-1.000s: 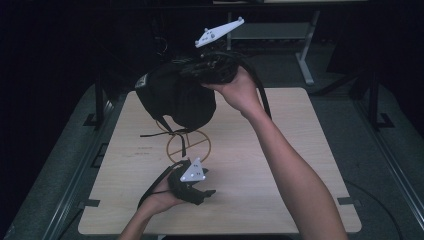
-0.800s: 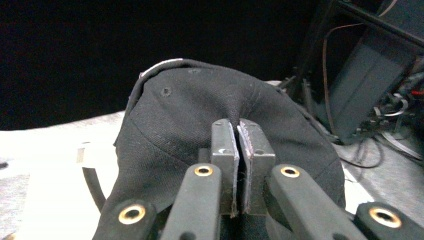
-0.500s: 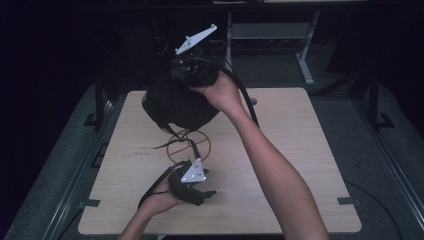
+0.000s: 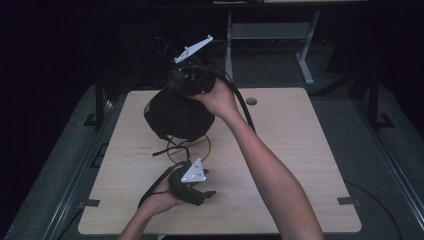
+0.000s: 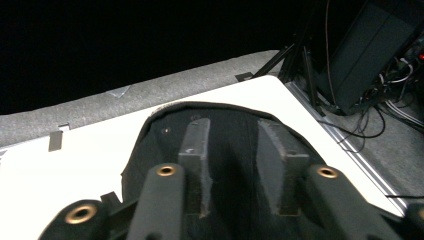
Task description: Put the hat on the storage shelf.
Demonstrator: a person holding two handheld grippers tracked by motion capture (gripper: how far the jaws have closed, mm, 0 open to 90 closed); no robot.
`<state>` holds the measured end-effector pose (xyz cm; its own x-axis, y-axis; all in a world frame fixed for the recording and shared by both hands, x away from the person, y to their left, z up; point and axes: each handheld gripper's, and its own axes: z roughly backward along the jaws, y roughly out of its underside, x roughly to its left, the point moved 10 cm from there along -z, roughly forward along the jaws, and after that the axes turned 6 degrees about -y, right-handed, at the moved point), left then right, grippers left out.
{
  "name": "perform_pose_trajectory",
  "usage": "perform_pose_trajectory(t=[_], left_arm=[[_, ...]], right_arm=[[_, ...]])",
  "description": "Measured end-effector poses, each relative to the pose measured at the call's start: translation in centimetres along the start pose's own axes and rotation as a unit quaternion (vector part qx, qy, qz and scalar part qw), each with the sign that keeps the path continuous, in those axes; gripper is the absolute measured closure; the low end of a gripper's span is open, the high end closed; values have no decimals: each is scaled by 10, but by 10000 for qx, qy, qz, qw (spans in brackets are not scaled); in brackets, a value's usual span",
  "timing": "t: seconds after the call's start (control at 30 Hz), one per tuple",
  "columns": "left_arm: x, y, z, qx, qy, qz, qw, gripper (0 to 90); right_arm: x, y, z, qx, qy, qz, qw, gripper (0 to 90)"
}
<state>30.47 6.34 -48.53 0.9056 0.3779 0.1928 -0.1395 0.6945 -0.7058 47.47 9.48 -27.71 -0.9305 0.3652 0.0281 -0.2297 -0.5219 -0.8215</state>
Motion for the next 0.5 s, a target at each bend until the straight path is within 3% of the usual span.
perform_pose_trajectory(t=[0.27, 0.5], left_arm=[[2, 1, 1, -15, -13, 44, 10000, 311], [2, 2, 1, 15, -4, 39, 10000, 304]], right_arm=[[-5, 14, 12, -180, -203, -239, 9993, 485], [-14, 31, 25, -217, -220, -398, 9987, 385]])
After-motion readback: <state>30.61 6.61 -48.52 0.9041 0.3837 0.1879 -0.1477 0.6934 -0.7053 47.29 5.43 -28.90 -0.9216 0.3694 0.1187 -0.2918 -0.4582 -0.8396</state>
